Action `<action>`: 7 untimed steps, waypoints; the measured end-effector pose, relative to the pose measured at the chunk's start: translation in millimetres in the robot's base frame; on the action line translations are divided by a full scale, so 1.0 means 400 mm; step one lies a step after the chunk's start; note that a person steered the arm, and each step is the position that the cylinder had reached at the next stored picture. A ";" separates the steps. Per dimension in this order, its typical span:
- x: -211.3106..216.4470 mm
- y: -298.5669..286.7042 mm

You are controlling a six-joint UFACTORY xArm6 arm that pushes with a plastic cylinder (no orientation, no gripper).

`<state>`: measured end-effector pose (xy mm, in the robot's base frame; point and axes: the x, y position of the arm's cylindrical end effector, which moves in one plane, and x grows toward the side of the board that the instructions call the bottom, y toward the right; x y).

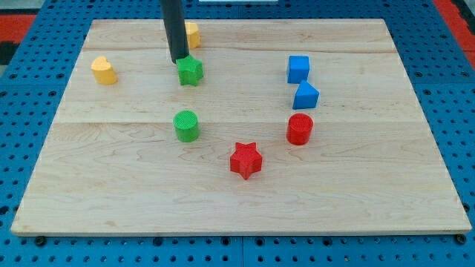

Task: Push the yellow hexagon right a bit and down

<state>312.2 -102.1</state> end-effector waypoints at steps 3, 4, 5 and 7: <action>0.038 -0.016; -0.042 -0.069; -0.133 -0.109; -0.255 -0.049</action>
<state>210.3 -121.8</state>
